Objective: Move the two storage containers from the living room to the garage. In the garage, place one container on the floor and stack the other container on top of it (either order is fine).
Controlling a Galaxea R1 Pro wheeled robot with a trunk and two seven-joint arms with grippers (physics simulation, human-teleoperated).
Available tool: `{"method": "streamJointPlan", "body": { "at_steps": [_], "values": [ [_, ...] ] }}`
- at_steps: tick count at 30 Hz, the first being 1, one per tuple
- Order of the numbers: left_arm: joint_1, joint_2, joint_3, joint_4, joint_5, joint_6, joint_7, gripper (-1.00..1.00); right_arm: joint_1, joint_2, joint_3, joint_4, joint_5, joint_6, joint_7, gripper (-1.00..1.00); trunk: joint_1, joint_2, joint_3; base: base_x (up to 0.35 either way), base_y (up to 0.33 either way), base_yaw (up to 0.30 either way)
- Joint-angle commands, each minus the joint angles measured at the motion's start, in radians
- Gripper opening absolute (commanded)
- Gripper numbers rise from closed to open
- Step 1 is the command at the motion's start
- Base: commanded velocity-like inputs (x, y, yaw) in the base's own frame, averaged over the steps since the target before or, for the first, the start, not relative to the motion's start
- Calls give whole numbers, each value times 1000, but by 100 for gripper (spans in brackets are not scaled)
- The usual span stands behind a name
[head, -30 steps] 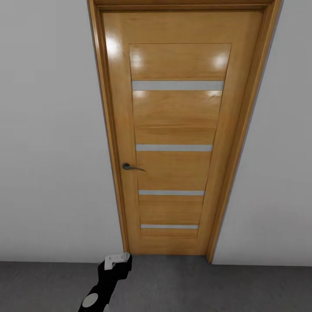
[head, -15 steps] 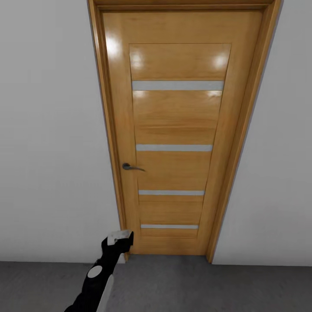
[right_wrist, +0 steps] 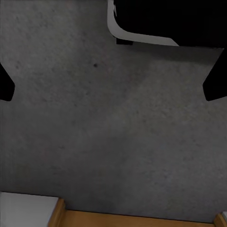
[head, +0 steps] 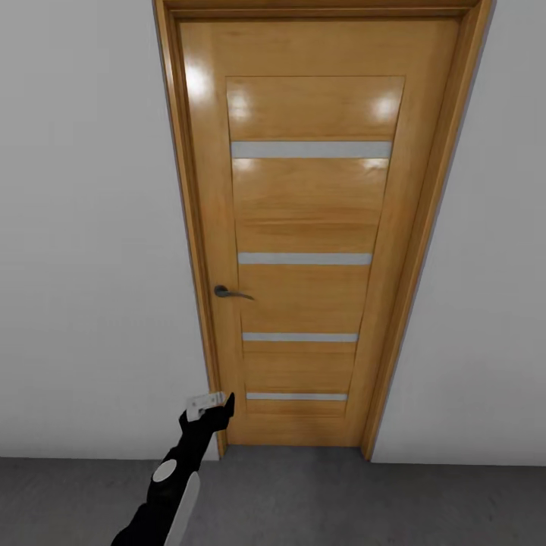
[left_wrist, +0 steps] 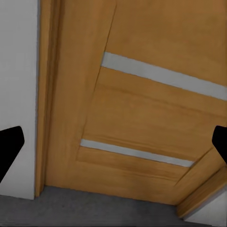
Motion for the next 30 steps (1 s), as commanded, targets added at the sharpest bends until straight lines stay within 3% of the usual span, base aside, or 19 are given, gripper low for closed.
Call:
{"method": "streamJointPlan", "body": {
  "at_steps": [1, 8, 12, 16, 26, 29, 30],
  "values": [
    [0, 0, -2, 9, 11, -1, 6, 100, -2, 0, 1, 3, -1, -5, 2, 100, 0, -1, 0, 0, 0, 0],
    [-9, 0, -5, 38, 17, -13, 6, 100, -3, 1, -1, 3, -1, -2, 2, 100, 0, -1, 0, 0, 0, 0],
    [-37, 0, -26, 40, 16, 95, 6, 100, -2, 0, 0, 3, -1, -4, 2, 100, 0, -1, 0, 0, 0, 0],
    [-49, 0, -62, 39, 14, 128, 10, 100, -3, 0, 0, 3, -1, -3, -3, 100, 0, -1, 0, 0, 0, 0],
    [-55, 0, -87, 37, 14, 145, 1, 100, -3, 0, 1, 3, -1, -4, -2, 100, 0, -1, 0, 0, 0, 0],
    [-72, 0, -114, 26, 14, 206, 4, 100, -3, 0, 1, 3, -1, -3, -2, 100, 0, -1, 0, 0, 0, 0],
    [-88, 0, -127, 25, 14, 263, 5, 100, -2, -1, 1, 3, -1, -3, -3, 100, 0, -1, 0, 0, 0, 0]
  ]
}}
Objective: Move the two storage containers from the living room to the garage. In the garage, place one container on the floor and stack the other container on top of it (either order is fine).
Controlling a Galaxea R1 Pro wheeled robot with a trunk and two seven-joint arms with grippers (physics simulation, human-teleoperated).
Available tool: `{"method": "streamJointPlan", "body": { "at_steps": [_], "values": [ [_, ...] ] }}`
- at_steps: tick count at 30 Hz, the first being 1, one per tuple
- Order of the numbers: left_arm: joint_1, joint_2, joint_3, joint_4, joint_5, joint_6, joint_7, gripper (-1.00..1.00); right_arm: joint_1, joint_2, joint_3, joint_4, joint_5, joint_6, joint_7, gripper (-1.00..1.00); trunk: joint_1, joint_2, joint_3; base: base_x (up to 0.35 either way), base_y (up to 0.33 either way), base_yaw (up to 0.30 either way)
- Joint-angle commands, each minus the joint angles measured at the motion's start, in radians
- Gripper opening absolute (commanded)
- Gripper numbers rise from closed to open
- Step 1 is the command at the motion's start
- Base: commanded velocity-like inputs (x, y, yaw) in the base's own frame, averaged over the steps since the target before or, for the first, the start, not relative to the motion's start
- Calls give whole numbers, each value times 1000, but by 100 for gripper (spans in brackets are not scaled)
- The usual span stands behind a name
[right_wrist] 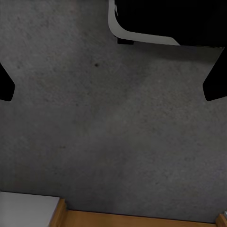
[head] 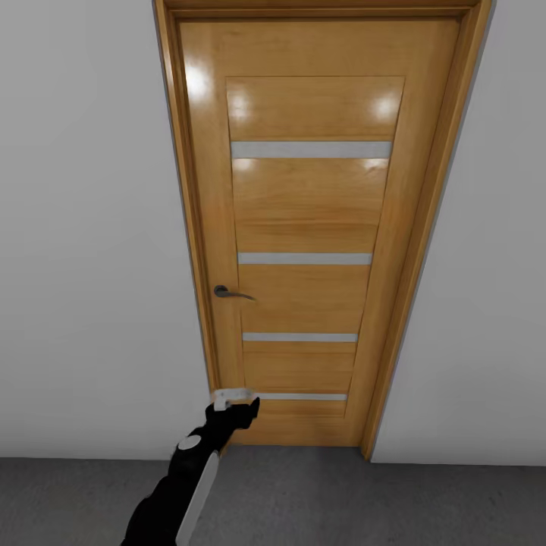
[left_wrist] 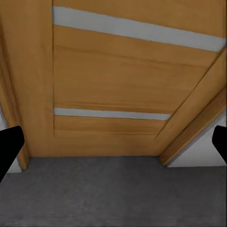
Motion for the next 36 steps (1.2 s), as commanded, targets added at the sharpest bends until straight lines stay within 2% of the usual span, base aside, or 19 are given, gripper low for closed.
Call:
{"method": "streamJointPlan", "body": {
  "at_steps": [1, 2, 4, 6, 8, 11, 15, 16, 18, 19, 20, 21, 23, 24, 29, 32, 36],
  "values": [
    [-10, 0, -7, -1, 10, 40, 8, 100, -1, 0, 1, 4, -1, -5, 2, 100, 0, -1, 0, 0, 0, 0],
    [-28, 0, -20, 0, 10, 106, 9, 100, -2, 0, 1, 4, -1, -5, 2, 100, 0, -1, 0, 0, 0, 0],
    [-51, 0, -34, 1, 12, 178, 11, 100, -2, 0, 1, 4, -1, -5, 2, 100, 0, -1, 0, 0, 0, 0],
    [-87, 0, -42, 3, 12, 225, 12, 100, -2, 0, 0, 4, -1, -5, 1, 100, 0, -1, 0, 0, 0, 0],
    [-131, 0, -45, 18, 11, 242, 13, 100, -2, 0, 0, 4, -1, -5, 1, 100, 0, -1, 0, 0, 0, 0],
    [-212, 0, -47, 115, 12, 245, 14, 100, -1, 0, 0, 4, -1, -5, 1, 100, 0, -1, 0, 0, 0, 0],
    [-294, 0, -48, 252, 14, 168, 14, 100, -2, 0, -1, 4, 3, -5, 1, 100, 0, -1, 0, 0, 0, 0],
    [-333, 0, -48, 304, 17, 145, 14, 100, -2, 0, -1, 4, 4, -5, 1, 100, 0, -1, 0, 0, 0, 0],
    [-401, 0, -48, 407, 34, 125, 14, 100, -2, 1, -1, 4, 4, -5, 2, 100, 0, -1, 0, 0, 0, 0],
    [-453, 0, -48, 486, 58, 116, 14, 100, -1, 1, -1, 4, 4, -5, 1, 100, 0, -1, 0, 0, 0, 0],
    [-505, 0, -48, 567, 90, 111, 14, 100, -2, 1, -1, 4, 4, -5, 1, 100, 0, -1, 0, 0, 0, 0],
    [-530, 0, -48, 607, 109, 108, 14, 100, -2, 1, -1, 4, 4, -5, 1, 100, 0, -1, 0, 0, 0, 0],
    [-602, 0, -48, 739, 184, 103, 14, 100, -2, 1, -2, 4, 4, -5, 1, 100, 0, -1, 0, 0, 0, 0],
    [-621, 0, -48, 780, 207, 101, 15, 100, -2, 1, -2, 4, 5, -5, 1, 100, 0, -1, 0, 0, 0, 0],
    [-648, 0, -47, 858, 237, 99, 41, 100, -2, 1, -2, 4, 5, -5, 1, 100, 0, -1, 0, 0, 0, 0],
    [-653, 0, -47, 889, 246, 95, 134, 100, -2, 1, -2, 4, 5, -5, 1, 100, 0, -1, 0, 0, 0, 0],
    [-655, 0, -46, 899, 253, 60, 169, 100, -2, 1, -2, 4, 7, -5, 1, 100, 0, -1, 0, 0, 0, 0]
  ]
}}
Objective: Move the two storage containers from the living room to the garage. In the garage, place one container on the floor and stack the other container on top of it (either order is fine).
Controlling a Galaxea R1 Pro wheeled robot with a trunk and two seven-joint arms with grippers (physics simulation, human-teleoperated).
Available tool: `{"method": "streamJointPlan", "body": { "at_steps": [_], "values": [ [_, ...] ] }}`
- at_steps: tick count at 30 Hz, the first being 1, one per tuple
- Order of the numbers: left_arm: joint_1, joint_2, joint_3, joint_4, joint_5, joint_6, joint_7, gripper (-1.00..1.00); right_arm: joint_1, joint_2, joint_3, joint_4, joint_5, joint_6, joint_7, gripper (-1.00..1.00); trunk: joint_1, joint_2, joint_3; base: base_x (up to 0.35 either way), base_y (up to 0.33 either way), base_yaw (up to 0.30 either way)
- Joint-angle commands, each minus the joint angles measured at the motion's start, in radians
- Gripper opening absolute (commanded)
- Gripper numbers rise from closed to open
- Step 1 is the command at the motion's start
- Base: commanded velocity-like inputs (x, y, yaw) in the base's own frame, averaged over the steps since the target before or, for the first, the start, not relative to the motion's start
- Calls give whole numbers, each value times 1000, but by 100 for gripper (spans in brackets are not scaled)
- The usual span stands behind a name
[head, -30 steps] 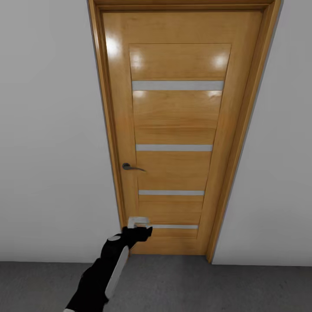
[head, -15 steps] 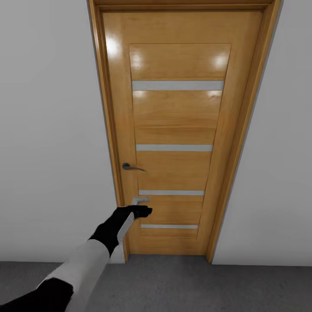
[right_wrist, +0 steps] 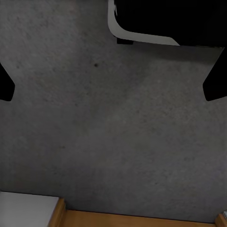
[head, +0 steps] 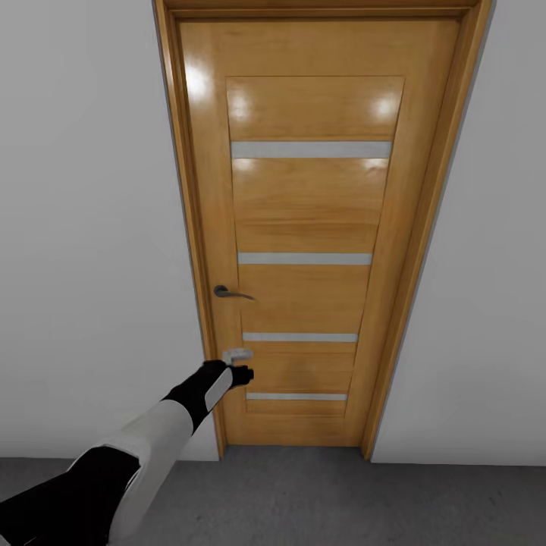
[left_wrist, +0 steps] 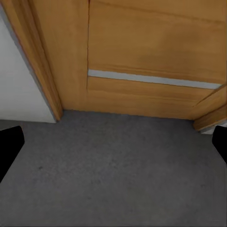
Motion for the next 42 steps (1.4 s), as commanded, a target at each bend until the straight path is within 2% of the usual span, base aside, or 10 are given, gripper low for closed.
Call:
{"method": "streamJointPlan", "body": {
  "at_steps": [1, 12, 26, 42],
  "values": [
    [0, 0, -4, 1, 10, -16, 8, 100, -1, 0, 1, 4, 0, -5, 2, 100, 0, -1, 0, 0, 0, 0],
    [2, 0, -1, 54, 13, -145, -10, 100, -1, 0, 1, 4, 0, -5, 3, 100, 0, -1, 0, 0, 0, 0],
    [4, 0, 2, 64, 16, -167, -63, 100, -1, -1, 3, 4, -3, -5, 7, 100, 0, -1, 0, 0, 0, 0],
    [5, 0, 3, 65, 15, -204, -74, 100, -1, -1, 4, 4, -4, -4, 10, 100, 0, -1, 0, 0, 0, -46]
  ]
}}
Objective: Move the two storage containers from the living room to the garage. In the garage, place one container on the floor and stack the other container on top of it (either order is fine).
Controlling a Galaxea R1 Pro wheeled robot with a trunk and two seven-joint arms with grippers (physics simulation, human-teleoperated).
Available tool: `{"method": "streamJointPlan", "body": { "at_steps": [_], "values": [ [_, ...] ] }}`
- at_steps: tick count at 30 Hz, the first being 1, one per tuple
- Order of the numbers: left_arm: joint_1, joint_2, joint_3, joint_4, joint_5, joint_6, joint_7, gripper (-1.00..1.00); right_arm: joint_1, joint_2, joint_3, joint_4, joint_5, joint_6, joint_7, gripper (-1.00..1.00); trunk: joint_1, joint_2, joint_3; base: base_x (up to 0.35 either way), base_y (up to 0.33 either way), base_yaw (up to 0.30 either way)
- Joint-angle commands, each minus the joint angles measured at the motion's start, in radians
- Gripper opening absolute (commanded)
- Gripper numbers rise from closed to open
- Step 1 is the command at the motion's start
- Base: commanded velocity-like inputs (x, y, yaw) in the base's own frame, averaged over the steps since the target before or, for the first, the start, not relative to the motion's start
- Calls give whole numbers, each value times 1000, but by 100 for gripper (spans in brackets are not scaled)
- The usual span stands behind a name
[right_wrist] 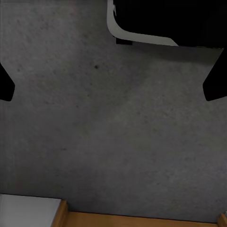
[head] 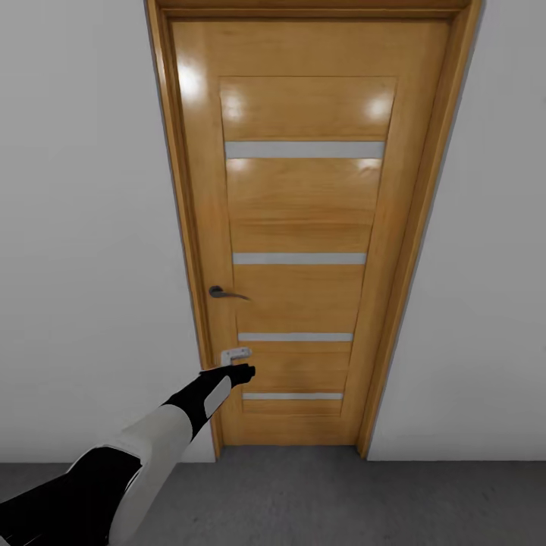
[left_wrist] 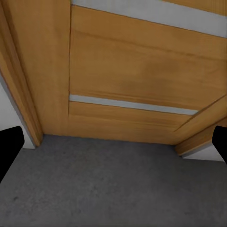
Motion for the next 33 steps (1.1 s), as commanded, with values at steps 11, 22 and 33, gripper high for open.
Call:
{"method": "streamJointPlan", "body": {
  "at_steps": [11, 22, 33],
  "values": [
    [0, 0, -5, 0, 5, 7, 7, 100, -1, 0, 1, 4, 0, -5, 2, 100, 0, -1, 0, 226, -50, -1],
    [0, 0, -4, 0, 5, 6, 7, 100, -1, 0, 1, 4, 0, -5, 2, 100, 0, -1, 0, 243, -6, 0],
    [0, 0, 1, -1, 5, 6, 9, 100, -1, 0, 2, 4, 1, -5, 2, 100, 0, -1, 0, 16, 0, 0]
  ]
}}
